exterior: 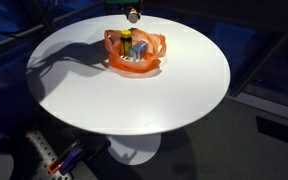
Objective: Put the two white bottles in the plastic
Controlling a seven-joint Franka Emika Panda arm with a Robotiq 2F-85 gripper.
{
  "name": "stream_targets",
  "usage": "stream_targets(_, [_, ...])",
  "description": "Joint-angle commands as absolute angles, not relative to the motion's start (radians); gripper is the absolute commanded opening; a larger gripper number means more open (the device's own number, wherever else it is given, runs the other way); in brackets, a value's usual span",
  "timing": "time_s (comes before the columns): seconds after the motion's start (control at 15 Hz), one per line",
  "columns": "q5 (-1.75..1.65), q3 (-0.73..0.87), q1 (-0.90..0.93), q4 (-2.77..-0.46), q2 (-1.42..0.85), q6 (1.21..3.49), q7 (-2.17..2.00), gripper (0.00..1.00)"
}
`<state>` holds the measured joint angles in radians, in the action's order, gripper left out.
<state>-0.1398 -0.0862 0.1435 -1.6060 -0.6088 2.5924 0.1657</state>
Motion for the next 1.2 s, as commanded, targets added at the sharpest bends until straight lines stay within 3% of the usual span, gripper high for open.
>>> stream_targets(0.0, [-0.143, -0.084, 0.124, -1.705, -0.503, 2.571, 0.170, 0.37])
stream_targets(1.13, [-0.152, -0.040, 0.054, -2.209, -0.066, 2.585, 0.163, 0.37])
